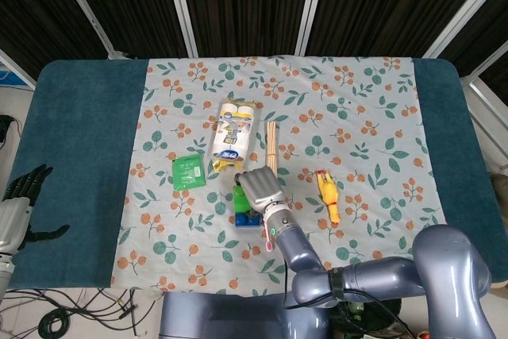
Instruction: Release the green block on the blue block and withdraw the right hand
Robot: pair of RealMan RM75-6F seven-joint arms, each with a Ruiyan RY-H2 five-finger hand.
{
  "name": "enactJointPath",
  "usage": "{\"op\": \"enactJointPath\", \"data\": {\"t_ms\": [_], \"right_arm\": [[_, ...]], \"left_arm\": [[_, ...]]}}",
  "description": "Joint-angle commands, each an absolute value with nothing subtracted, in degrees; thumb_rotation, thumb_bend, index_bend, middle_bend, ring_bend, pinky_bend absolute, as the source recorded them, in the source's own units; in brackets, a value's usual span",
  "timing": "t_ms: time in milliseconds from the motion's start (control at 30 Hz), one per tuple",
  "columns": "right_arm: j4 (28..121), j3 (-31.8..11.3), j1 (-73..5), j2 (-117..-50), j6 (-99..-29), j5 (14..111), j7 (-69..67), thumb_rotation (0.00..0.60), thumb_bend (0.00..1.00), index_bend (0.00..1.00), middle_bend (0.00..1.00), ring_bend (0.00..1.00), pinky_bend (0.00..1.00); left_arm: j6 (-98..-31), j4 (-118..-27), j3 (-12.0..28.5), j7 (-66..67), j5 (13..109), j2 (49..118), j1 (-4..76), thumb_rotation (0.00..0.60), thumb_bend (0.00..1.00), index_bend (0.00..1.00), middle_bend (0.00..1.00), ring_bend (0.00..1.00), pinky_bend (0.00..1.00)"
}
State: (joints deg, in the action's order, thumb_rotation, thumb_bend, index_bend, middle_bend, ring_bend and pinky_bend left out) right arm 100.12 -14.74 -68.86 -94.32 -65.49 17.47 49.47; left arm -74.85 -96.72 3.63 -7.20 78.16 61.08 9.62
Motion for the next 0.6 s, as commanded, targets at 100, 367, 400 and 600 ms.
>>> {"op": "enactJointPath", "data": {"t_ms": [100, 367, 400, 600], "right_arm": [[99.8, -14.5, -68.6, -94.7, -65.5, 17.6, 49.1, 0.600, 0.41, 0.61, 0.55, 0.54, 0.69], [99.5, -14.1, -68.1, -95.0, -65.5, 18.0, 48.7, 0.600, 0.41, 0.61, 0.55, 0.54, 0.69], [99.5, -14.0, -68.1, -95.1, -65.5, 18.1, 48.6, 0.600, 0.41, 0.61, 0.55, 0.54, 0.69], [99.1, -13.5, -67.4, -95.7, -65.8, 19.3, 48.0, 0.600, 0.41, 0.61, 0.55, 0.54, 0.69]], "left_arm": [[-74.8, -96.7, 3.7, -7.3, 78.1, 61.1, 9.6, 0.600, 0.00, 0.00, 0.00, 0.00, 0.00], [-74.9, -96.6, 3.7, -7.3, 78.2, 61.1, 9.6, 0.600, 0.00, 0.00, 0.00, 0.00, 0.00], [-75.0, -96.6, 3.7, -7.2, 78.2, 61.1, 9.6, 0.600, 0.00, 0.00, 0.00, 0.00, 0.00], [-75.2, -96.4, 3.8, -7.0, 78.2, 61.3, 9.6, 0.600, 0.00, 0.00, 0.00, 0.00, 0.00]]}}
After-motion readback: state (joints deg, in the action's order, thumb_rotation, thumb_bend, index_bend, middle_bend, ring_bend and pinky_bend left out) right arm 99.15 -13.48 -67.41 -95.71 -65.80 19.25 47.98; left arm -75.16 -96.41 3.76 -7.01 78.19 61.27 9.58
